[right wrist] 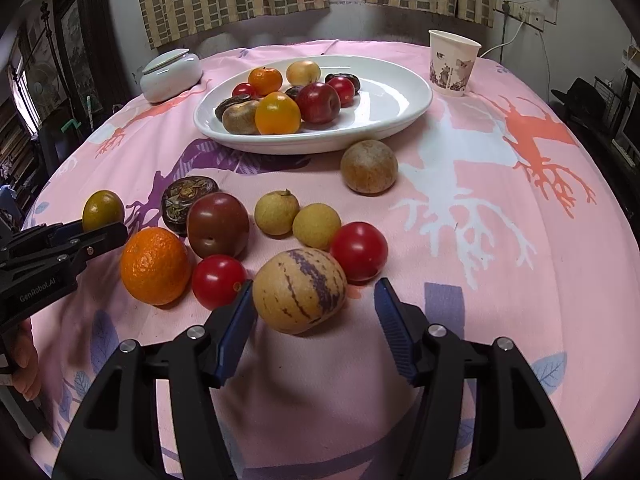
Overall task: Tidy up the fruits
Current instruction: 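Grasp a yellow citrus with the left gripper while the right gripper grasps the striped pepino, then carry the yellow citrus and pepino onto the plate and release both, then grasp an orange with the left gripper while the right gripper grasps a red tomato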
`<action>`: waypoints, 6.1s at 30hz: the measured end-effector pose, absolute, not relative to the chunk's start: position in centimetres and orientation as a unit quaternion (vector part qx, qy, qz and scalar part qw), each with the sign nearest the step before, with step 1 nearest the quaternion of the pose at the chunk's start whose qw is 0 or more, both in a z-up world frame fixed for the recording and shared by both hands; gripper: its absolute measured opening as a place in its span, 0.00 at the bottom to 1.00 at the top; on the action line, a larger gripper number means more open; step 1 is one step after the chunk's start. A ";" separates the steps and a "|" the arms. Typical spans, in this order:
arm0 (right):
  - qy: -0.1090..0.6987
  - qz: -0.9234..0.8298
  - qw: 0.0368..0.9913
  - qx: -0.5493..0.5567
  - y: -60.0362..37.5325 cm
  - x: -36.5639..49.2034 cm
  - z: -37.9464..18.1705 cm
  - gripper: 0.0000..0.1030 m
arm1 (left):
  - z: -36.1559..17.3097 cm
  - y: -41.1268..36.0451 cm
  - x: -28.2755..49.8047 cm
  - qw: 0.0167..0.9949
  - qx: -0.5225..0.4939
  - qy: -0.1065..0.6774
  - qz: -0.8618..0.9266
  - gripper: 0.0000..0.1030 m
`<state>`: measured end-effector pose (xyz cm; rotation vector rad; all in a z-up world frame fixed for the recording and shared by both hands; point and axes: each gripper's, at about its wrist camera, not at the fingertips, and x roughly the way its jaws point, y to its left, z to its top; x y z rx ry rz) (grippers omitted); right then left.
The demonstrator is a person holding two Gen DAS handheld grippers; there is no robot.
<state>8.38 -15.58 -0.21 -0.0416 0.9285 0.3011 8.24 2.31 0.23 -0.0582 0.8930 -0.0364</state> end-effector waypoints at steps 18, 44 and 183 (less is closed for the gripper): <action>0.449 0.148 0.881 -0.021 -15.2 8.8 0.1 0.39 | -0.3 1.7 8.4 0.897 -0.023 0.440 -0.020 0.38; 0.333 0.170 0.927 -0.023 -17.3 5.7 8.8 0.40 | 6.2 0.7 8.2 0.916 -0.023 0.400 -0.010 0.38; 0.422 0.157 0.893 0.001 -18.6 8.2 1.6 0.60 | 0.9 -3.7 7.9 0.906 0.011 0.422 -0.037 0.45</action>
